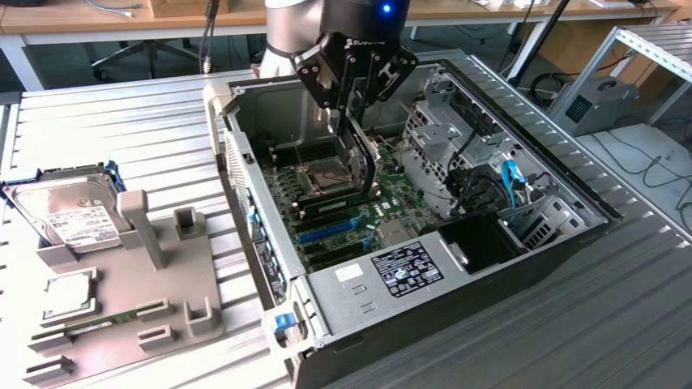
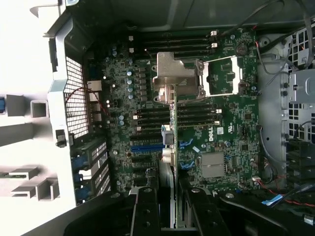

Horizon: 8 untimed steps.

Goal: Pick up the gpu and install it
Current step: 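Pick up the gpu and move the gpu toward the slot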

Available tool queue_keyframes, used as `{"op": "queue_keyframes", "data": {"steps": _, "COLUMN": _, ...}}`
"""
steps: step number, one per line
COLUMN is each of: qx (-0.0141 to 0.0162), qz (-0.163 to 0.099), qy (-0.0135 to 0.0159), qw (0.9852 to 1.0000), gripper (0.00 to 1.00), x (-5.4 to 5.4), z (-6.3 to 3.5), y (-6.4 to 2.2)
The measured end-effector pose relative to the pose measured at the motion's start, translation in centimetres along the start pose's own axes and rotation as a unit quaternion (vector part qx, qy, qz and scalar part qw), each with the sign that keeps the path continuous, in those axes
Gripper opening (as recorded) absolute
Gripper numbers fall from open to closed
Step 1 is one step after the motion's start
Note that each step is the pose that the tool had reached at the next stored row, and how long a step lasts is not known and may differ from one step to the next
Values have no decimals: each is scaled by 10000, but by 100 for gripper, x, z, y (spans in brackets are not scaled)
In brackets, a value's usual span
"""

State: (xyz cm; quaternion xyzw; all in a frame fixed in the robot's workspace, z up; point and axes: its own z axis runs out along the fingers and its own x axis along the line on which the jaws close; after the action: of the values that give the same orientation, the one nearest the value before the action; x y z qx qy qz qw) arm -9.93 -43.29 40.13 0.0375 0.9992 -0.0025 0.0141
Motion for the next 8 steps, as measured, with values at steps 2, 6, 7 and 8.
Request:
{"op": "queue_keyframes", "data": {"steps": 2, "qx": 0, "qz": 0, "qy": 0, "qw": 10000, "gripper": 26, "x": -12, "z": 5, "y": 3}}
{"op": "queue_keyframes", "data": {"steps": 6, "qx": 0, "qz": 0, "qy": 0, "qw": 10000, "gripper": 26, "x": -32, "z": 15, "y": 6}}
{"op": "queue_keyframes", "data": {"steps": 7, "qx": 0, "qz": 0, "qy": 0, "qw": 10000, "gripper": 26, "x": -38, "z": 18, "y": 7}}
{"op": "queue_keyframes", "data": {"steps": 8, "qx": 0, "qz": 0, "qy": 0, "qw": 10000, "gripper": 26, "x": -43, "z": 20, "y": 7}}
